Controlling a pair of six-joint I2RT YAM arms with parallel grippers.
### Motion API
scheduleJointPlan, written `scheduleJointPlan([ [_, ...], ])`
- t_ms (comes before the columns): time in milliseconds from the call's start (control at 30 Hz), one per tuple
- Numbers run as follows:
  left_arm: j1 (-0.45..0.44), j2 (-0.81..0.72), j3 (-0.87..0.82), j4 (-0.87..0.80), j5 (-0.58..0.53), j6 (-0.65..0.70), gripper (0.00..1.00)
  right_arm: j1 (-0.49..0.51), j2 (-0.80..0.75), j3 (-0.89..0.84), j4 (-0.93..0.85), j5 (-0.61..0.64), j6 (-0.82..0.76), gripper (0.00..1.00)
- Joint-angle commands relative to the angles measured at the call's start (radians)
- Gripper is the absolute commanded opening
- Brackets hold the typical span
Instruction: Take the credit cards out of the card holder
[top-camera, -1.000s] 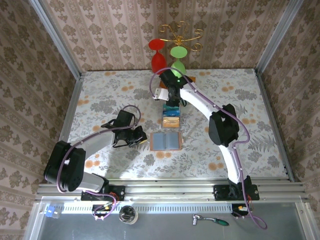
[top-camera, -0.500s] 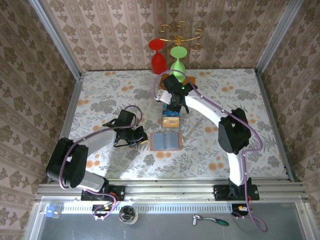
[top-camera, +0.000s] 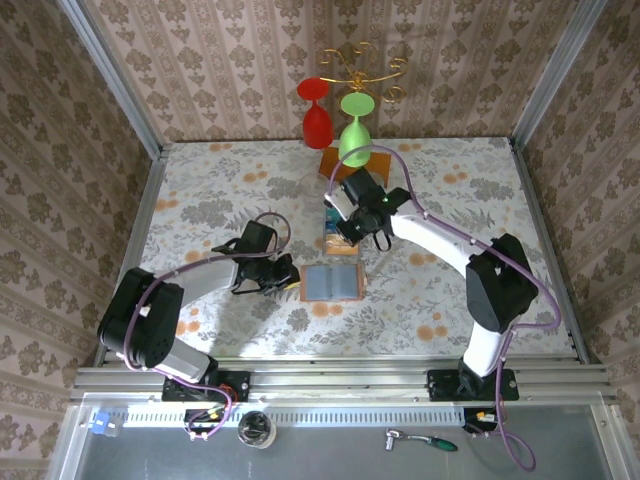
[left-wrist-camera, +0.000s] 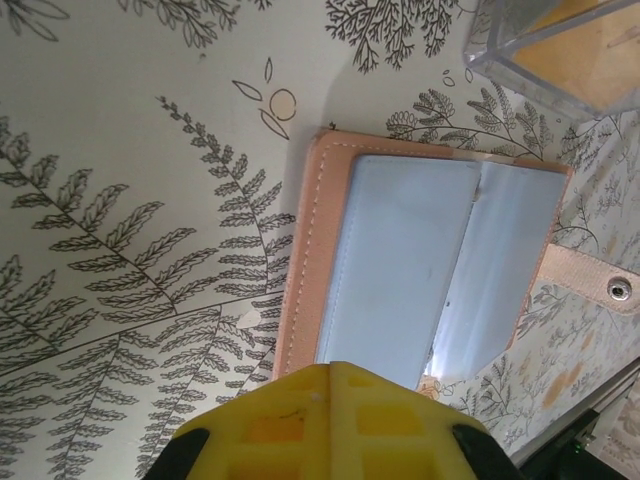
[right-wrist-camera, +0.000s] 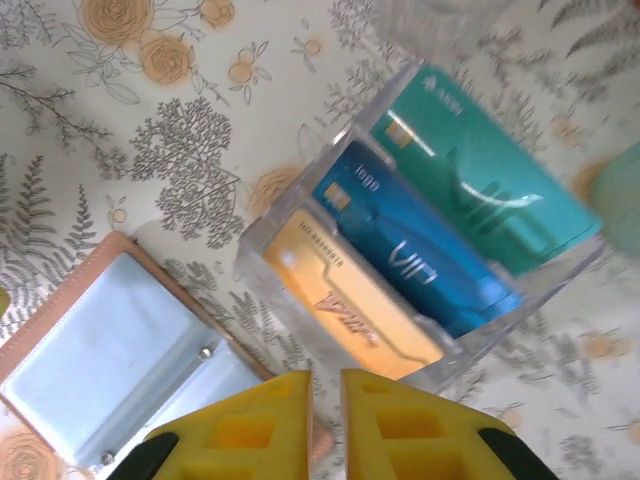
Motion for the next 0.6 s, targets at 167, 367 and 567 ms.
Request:
scheduleJointPlan([
  [167,0.021,-0.084,0.027,-0.13,-0.196,0.094,0.23,-0.041,-0.137,-0.262,0.142,0.097,0.175,0.36],
  [367,0.111,-0.145,0.047,-0.237,-0.345,0.186,0.48,-0.145,-0.268,-0.449,0.231,0.178,0.213,0.51],
  [567,0.212,-0.22,0.067,-0.296,-0.484,0.288,0.93,-0.271,-0.362,-0.53,0.271,0.243,0.229,0.81],
])
